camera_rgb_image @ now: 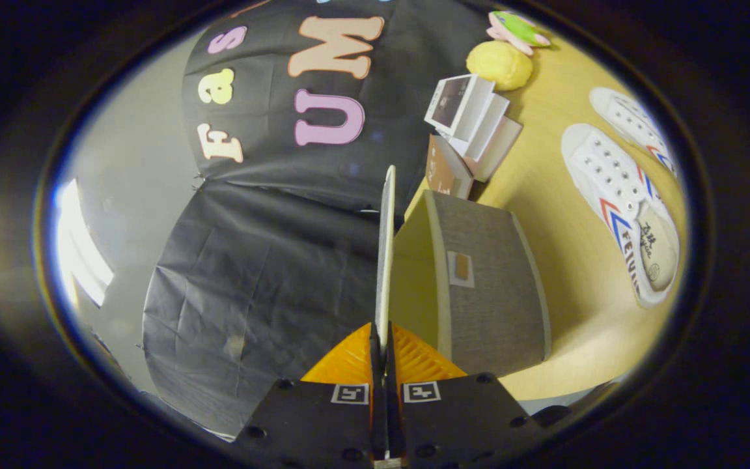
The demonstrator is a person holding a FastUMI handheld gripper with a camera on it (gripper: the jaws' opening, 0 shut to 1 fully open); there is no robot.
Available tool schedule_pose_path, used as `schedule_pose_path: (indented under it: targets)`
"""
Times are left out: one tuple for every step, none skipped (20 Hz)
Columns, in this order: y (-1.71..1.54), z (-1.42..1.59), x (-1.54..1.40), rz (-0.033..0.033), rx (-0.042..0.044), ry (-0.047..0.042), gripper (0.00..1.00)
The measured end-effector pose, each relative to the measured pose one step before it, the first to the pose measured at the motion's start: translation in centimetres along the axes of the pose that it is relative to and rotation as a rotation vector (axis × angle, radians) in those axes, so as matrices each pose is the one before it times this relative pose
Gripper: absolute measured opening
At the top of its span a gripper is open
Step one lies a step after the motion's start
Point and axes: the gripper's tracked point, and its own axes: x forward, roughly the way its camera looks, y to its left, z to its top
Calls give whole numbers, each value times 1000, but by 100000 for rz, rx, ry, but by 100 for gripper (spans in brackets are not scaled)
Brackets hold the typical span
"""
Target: Open the storage box then place both shoes into the box .Put the left shoe in first, then the right shoe, with the right side of both shoes facing outward in a uniform manner.
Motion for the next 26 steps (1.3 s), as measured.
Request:
schedule_pose_path:
  targets:
    - [915,136,210,530,-1418,932,6]
    - [939,-83,218,722,-1247,856,6]
    - [1022,62,272,978,-1397,858,7]
    - [1008,162,269,763,-1533,741,7]
    - [940,68,450,713,-1831,641,8]
    - [764,-143,435,565,-2036,676,8]
    - [839,80,503,454,-2261,628,9]
    - [898,40,396,425,-2395,852,9]
    - [701,147,590,112,-2161,622,10]
    - [655,31,737,172,-1593,468,11]
    - [644,-35,691,411,-1350,859,12]
    - [589,-179,598,-592,-1081,531,12]
    - [711,-110,605,-216,-1882,431,12]
    - [776,-294,561,-480,-2155,311,12]
    - [794,-151,546,-28,-2438,-69,12]
    - [702,-205,570,-234,-2250,-277,12]
    - [841,-161,553,314,-1997,-108,12]
    - [853,-296,613,428,-1749,435,12]
    - [667,-262,686,531,-1715,340,12]
    - [416,-306,738,69,-1384,574,13]
    - [554,-280,739,437,-907,353,14]
    - [412,-202,716,266,-615,439,15]
    - [378,-267,850,9,-694,645,15]
    - [216,-200,663,-304,-189,391,16]
    - [224,-175,730,152,134,669,17]
    - [377,-227,661,198,376,740,18]
